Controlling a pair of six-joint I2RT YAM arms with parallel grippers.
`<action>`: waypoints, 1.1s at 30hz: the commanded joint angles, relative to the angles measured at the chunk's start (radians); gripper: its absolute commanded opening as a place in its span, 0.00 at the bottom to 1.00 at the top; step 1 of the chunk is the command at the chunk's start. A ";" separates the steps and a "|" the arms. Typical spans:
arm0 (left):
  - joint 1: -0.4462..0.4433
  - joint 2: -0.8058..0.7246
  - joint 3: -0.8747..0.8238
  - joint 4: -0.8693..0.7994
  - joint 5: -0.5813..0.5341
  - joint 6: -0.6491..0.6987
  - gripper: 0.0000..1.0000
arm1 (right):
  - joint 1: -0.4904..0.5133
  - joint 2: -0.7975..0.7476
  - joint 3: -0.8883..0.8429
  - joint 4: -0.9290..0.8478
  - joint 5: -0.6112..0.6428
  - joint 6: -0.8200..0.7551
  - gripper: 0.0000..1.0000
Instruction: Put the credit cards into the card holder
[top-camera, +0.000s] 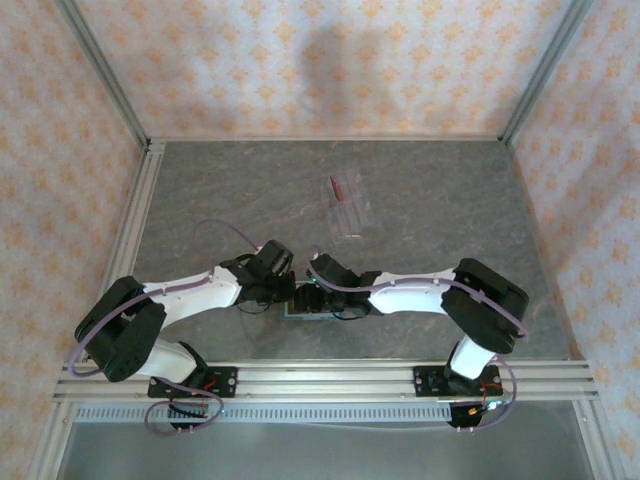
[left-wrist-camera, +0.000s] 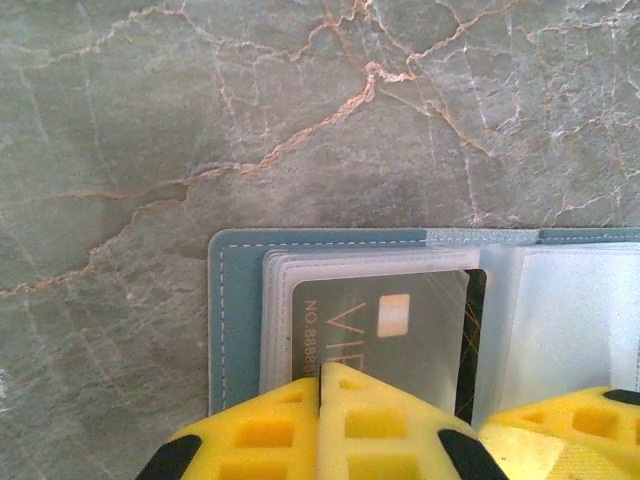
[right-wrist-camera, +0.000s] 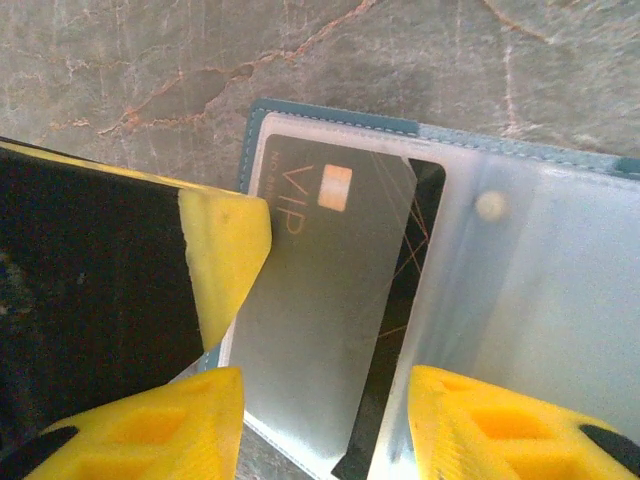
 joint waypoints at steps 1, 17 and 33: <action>-0.009 -0.046 0.000 -0.043 -0.036 0.004 0.01 | -0.022 -0.091 -0.008 -0.072 0.068 -0.035 0.49; -0.009 -0.048 -0.012 -0.068 -0.065 0.008 0.01 | -0.125 -0.177 -0.062 -0.178 0.109 -0.079 0.52; -0.009 -0.020 -0.032 -0.064 -0.087 0.015 0.01 | -0.125 -0.071 -0.025 -0.141 0.047 -0.092 0.40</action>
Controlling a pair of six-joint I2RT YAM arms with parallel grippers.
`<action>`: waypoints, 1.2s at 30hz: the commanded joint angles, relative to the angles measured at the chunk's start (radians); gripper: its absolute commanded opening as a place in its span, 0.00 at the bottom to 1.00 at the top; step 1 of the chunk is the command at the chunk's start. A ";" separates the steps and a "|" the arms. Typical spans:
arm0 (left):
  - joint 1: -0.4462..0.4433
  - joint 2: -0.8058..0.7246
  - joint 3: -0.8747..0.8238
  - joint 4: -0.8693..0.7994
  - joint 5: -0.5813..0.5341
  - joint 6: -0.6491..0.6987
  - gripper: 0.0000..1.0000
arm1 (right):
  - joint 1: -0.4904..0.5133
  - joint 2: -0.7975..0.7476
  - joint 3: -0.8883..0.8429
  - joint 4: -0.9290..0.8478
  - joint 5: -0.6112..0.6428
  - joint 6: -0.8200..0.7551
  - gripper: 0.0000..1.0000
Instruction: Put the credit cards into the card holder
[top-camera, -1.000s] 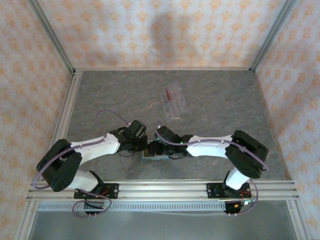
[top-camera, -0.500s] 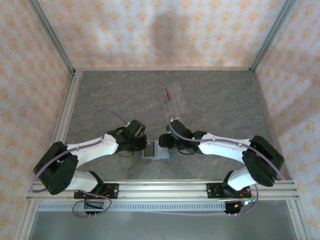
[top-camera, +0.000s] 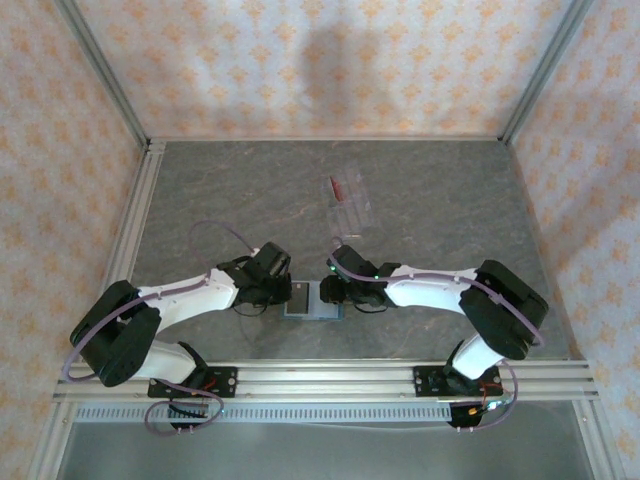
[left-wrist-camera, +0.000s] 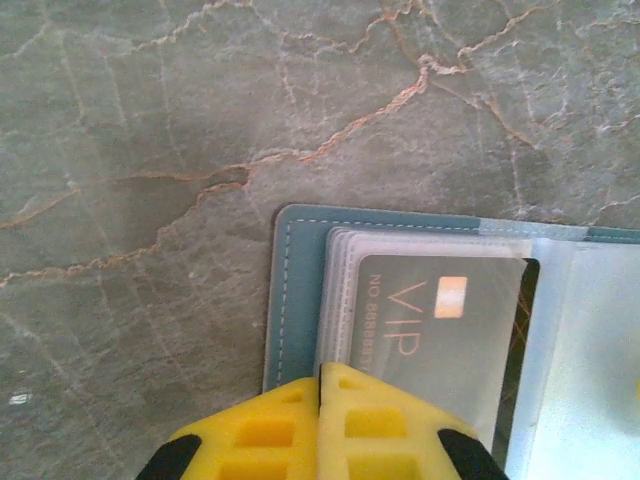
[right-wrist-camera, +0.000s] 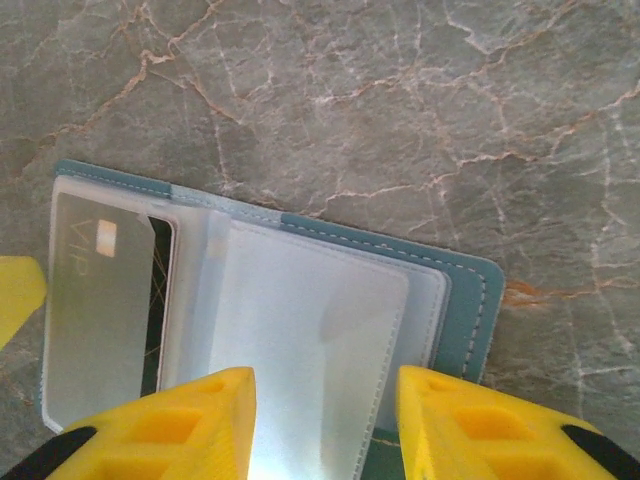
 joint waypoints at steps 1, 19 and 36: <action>-0.009 0.013 -0.012 -0.030 -0.043 0.016 0.01 | -0.003 0.005 0.027 0.002 -0.005 -0.020 0.39; -0.015 0.068 -0.045 0.044 -0.009 0.000 0.01 | -0.003 0.006 0.048 0.112 -0.129 -0.008 0.27; -0.051 0.064 -0.038 0.057 -0.027 -0.044 0.01 | 0.028 0.134 0.096 0.248 -0.205 0.031 0.40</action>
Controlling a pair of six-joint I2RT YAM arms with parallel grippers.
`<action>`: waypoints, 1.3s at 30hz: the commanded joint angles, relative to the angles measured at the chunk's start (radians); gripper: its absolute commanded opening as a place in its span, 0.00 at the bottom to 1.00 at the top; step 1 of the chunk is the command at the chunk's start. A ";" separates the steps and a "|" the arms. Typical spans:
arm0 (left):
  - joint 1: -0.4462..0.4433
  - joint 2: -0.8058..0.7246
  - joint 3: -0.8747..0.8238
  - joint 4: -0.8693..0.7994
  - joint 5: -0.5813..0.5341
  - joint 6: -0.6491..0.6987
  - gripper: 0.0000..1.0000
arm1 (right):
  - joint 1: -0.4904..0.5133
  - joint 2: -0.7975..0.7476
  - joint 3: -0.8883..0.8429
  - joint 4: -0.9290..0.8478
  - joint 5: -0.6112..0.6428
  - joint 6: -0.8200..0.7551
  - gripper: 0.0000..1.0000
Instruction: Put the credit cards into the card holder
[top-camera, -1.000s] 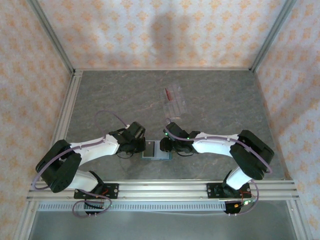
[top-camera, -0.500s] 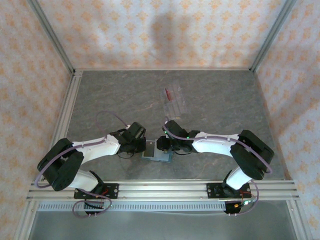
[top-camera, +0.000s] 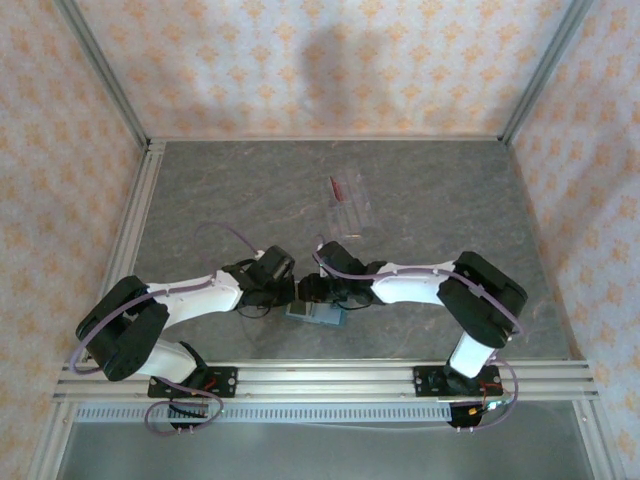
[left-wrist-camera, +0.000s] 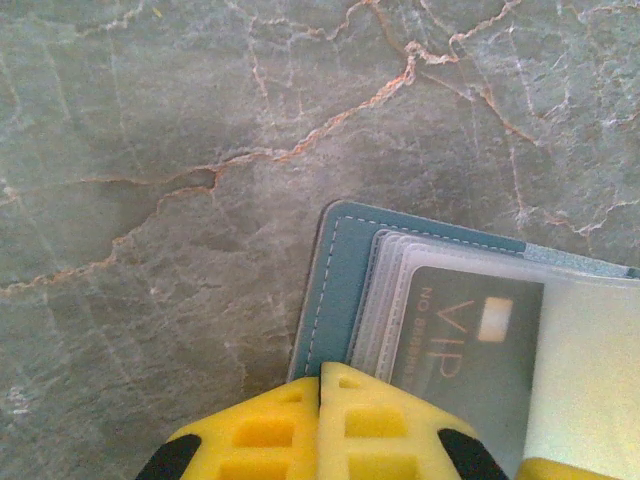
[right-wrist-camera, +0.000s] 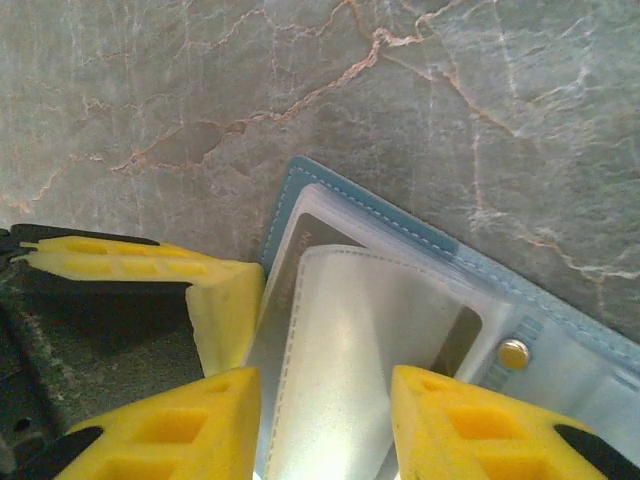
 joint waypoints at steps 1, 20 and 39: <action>-0.025 0.023 -0.021 -0.015 -0.014 -0.035 0.01 | 0.007 0.016 0.039 0.054 -0.015 0.010 0.41; -0.045 -0.228 -0.052 -0.197 -0.127 -0.081 0.17 | 0.006 0.064 0.051 0.063 -0.017 0.022 0.54; -0.045 -0.147 0.023 -0.157 -0.065 -0.005 0.35 | -0.067 -0.047 0.178 -0.093 -0.010 -0.037 0.64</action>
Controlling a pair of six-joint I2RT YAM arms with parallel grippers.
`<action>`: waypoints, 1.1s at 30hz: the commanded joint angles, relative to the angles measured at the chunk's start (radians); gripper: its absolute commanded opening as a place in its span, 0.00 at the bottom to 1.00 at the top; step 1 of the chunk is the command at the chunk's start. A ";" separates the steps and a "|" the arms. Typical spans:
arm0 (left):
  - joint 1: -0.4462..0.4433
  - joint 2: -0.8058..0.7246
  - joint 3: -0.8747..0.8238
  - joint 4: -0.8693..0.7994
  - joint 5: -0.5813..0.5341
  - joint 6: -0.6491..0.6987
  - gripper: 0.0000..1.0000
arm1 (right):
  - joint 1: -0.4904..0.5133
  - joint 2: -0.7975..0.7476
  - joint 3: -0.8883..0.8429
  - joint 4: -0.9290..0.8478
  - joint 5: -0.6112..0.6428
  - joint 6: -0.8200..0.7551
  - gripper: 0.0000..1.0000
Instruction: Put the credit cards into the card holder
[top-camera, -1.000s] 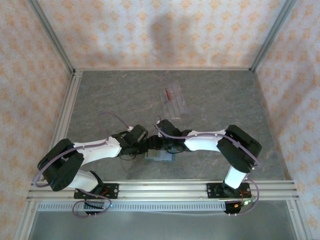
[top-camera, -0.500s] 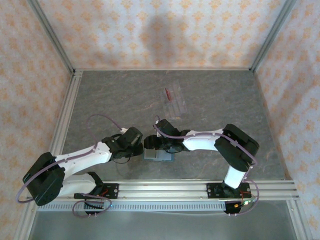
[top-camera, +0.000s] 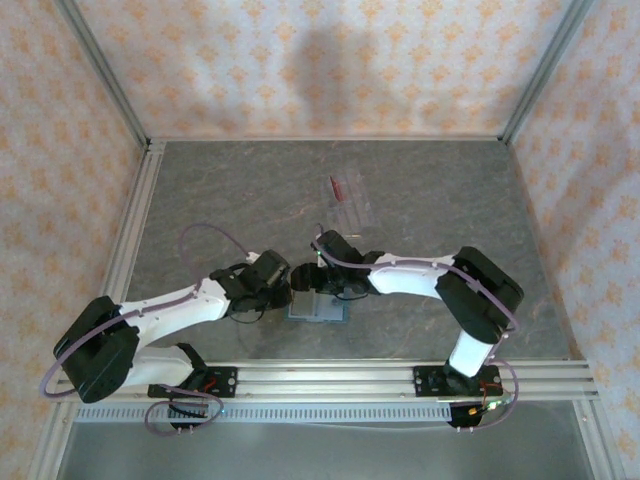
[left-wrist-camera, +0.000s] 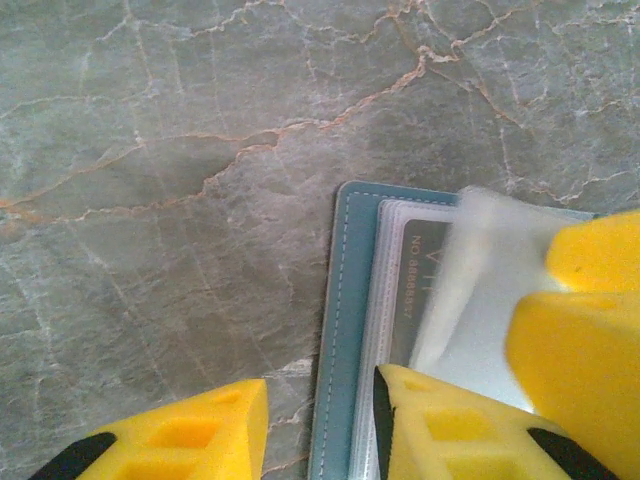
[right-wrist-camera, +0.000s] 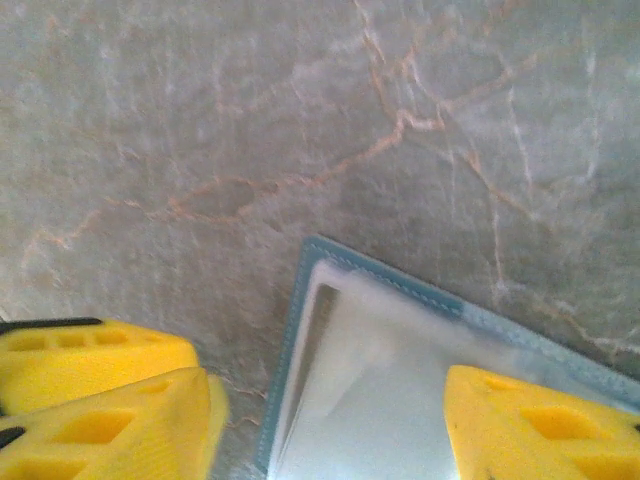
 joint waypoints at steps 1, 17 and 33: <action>-0.005 0.009 0.030 -0.011 0.010 0.030 0.35 | -0.028 -0.073 0.084 -0.039 0.031 -0.049 0.64; -0.004 0.002 0.049 -0.049 -0.020 0.062 0.38 | -0.226 0.090 0.515 -0.527 0.388 -0.339 0.48; 0.004 -0.008 0.044 -0.043 -0.016 0.128 0.40 | -0.267 0.476 0.994 -0.654 0.613 -0.546 0.38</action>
